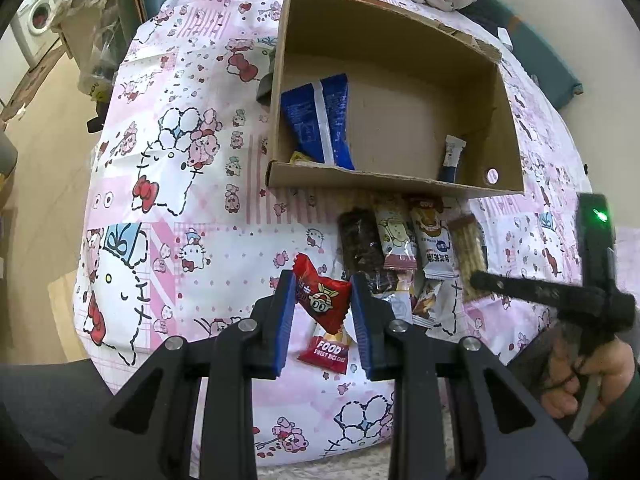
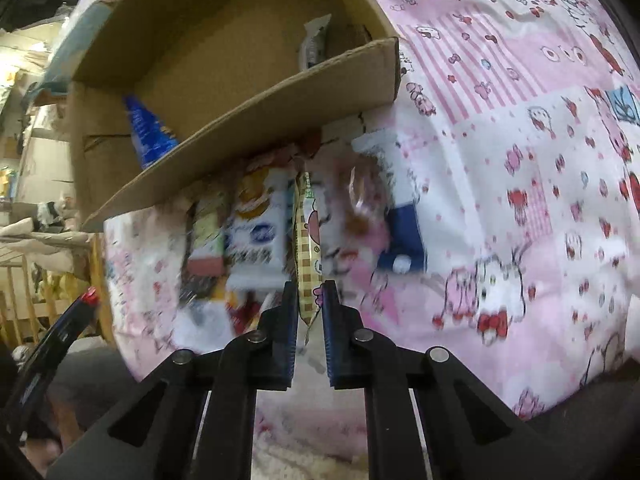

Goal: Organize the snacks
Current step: 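Grasp the yellow wafer bar with the right gripper, then drop the red candy into the box with the left gripper while the right drops the wafer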

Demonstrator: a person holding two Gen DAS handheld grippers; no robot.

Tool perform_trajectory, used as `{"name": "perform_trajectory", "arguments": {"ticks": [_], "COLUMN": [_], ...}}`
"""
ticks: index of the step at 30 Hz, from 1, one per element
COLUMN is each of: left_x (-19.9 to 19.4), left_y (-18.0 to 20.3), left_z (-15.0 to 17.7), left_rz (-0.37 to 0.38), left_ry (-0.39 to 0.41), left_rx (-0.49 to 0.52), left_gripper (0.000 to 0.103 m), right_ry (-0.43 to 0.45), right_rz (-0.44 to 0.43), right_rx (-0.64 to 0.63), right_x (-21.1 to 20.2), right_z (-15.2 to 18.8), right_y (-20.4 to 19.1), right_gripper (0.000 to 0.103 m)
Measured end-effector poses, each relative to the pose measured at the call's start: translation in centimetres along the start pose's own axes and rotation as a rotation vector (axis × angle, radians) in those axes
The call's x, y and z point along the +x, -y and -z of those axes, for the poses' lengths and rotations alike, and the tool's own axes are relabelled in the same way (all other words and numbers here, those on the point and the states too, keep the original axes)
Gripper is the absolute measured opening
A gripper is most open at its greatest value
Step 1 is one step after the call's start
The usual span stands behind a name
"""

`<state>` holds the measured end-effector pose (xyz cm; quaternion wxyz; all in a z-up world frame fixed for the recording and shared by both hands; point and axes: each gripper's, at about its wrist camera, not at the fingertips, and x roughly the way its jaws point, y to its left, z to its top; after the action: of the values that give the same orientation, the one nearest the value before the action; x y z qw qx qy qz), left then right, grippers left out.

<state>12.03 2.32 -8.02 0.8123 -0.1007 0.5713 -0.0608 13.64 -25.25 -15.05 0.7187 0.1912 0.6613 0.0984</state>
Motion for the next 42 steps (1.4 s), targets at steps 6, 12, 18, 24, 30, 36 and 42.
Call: {"name": "perform_trajectory", "arguments": {"ticks": [6, 12, 18, 24, 30, 36, 42], "left_x": [-0.5, -3.0, -6.7, -8.3, -7.5, -3.8, 1.3], "left_y": [-0.3, -1.0, 0.5, 2.6, 5.2, 6.6, 6.4], "left_z": [0.1, -0.6, -3.7, -8.0, -11.8, -13.4, -13.2], "left_rz": [-0.017, 0.002, -0.012, -0.006, -0.023, -0.064, -0.085], "left_ry": [0.021, 0.081, 0.21, 0.28, 0.324, 0.322, 0.289], "left_rx": [-0.012, -0.036, 0.015, 0.084, 0.173, 0.235, 0.254], "left_gripper": [0.024, 0.024, 0.024, 0.024, 0.024, 0.024, 0.024], "right_ry": [0.031, 0.162, 0.318, 0.39, 0.413, 0.389, 0.39], "right_rz": [-0.11, -0.177, -0.237, -0.251, -0.241, -0.239, -0.21], "right_rx": [-0.033, -0.136, -0.175, -0.189, -0.184, -0.114, -0.129], "right_x": [-3.3, -8.7, -13.0, -14.0, -13.8, -11.2, -8.1], "right_z": [2.8, 4.3, 2.7, -0.6, -4.3, -8.2, -9.1], "right_y": [-0.9, -1.7, -1.9, -3.4, -3.6, -3.1, -2.3], "right_gripper": [0.012, 0.012, 0.012, 0.012, 0.012, 0.012, 0.012]}}
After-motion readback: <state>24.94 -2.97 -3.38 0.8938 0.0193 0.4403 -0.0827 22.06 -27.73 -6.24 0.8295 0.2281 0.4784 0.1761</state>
